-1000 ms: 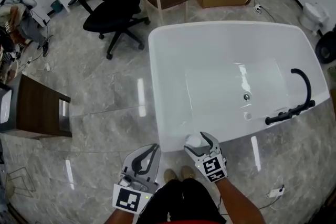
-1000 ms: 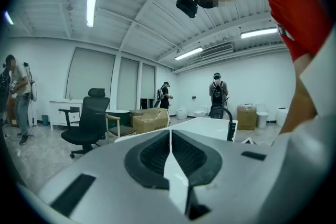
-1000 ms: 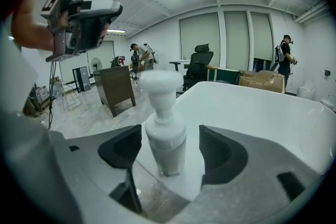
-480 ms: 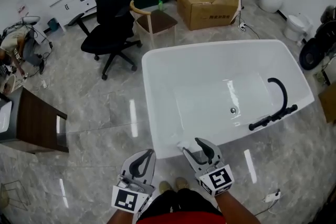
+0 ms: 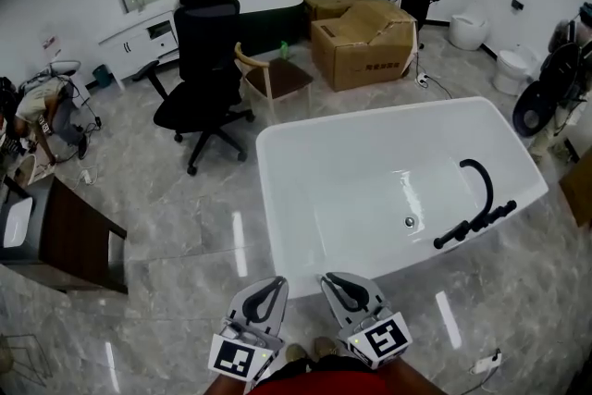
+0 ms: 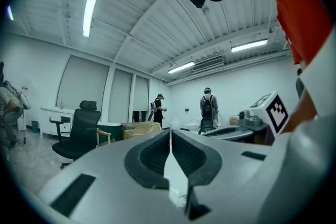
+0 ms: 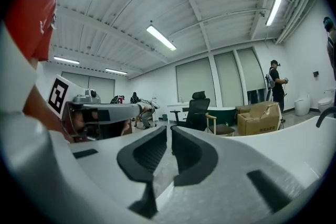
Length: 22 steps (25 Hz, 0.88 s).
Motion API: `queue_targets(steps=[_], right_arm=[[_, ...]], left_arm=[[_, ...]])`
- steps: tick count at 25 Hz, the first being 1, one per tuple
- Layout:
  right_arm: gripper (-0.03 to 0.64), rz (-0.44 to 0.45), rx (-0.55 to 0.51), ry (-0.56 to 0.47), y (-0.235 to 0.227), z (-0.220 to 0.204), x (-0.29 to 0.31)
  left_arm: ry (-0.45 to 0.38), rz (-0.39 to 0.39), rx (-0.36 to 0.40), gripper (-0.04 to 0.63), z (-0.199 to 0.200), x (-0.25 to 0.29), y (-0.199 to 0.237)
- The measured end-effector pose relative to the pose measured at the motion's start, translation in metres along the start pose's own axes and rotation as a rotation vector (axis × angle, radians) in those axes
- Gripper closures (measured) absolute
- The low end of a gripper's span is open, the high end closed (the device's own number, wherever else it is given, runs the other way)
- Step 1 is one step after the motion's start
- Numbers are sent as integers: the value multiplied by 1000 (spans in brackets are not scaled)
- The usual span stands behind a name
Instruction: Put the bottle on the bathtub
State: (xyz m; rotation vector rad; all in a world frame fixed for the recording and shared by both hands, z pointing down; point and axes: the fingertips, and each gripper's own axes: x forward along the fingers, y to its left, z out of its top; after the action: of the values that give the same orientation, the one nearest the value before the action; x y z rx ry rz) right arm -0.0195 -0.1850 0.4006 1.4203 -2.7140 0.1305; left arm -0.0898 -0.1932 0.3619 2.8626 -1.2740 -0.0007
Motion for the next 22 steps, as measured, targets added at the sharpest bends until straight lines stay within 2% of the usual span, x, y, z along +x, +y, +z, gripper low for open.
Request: queue_targets(steps=[2, 7, 17, 22], right_arm=[[611, 1, 6, 2, 2, 0, -3], [612, 7, 23, -22, 1, 7, -9], [612, 17, 15, -41, -1, 16, -10], [612, 29, 13, -40, 3, 18, -8]], left_arm=[[-5, -11, -5, 578, 2, -2, -4], [-30, -16, 1, 578, 8, -3, -8], [-23, -21, 7, 578, 10, -8, -15], [-31, 5, 15, 578, 16, -14, -8]])
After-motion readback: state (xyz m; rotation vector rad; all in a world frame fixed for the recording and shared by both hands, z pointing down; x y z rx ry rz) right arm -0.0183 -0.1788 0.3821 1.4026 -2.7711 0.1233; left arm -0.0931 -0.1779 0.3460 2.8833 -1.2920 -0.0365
